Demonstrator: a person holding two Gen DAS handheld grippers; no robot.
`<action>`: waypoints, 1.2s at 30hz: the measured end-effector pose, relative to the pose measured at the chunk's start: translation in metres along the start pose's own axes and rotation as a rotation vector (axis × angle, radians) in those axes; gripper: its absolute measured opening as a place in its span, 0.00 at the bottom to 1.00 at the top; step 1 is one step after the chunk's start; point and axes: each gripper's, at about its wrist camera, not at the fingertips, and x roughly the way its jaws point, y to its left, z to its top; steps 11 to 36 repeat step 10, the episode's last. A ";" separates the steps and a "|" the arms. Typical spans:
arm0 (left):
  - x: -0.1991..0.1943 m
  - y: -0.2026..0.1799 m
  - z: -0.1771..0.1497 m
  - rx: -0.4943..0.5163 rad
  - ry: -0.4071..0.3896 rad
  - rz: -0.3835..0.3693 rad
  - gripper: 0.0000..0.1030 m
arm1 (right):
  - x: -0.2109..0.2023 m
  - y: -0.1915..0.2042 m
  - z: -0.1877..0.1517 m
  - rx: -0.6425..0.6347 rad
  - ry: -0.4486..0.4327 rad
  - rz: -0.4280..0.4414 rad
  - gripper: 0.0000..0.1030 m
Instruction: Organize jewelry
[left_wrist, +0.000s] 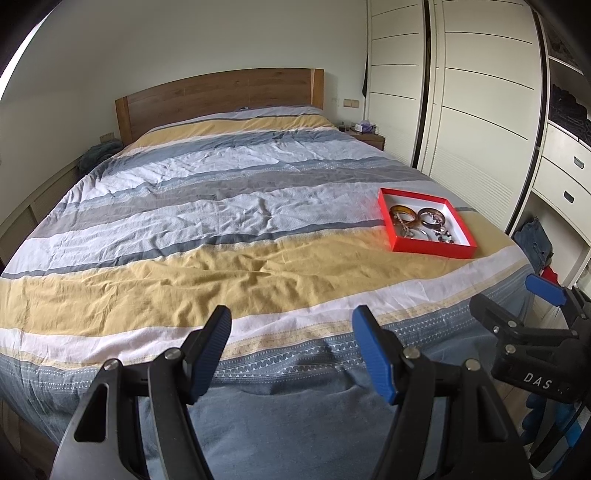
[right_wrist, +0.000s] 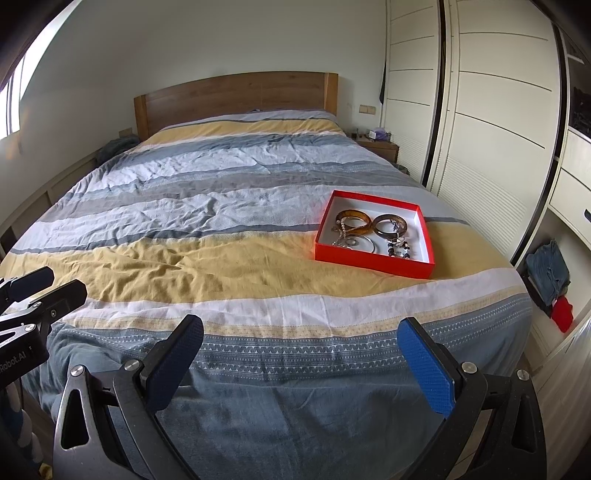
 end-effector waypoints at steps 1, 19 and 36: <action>0.000 0.000 0.000 0.000 0.000 -0.001 0.64 | 0.000 0.000 0.001 0.000 0.000 0.000 1.00; 0.001 0.000 -0.001 0.000 0.002 0.000 0.64 | 0.001 -0.001 -0.001 0.000 0.002 0.000 1.00; 0.001 0.000 -0.001 0.000 0.002 0.000 0.64 | 0.001 -0.001 -0.001 0.000 0.002 0.000 1.00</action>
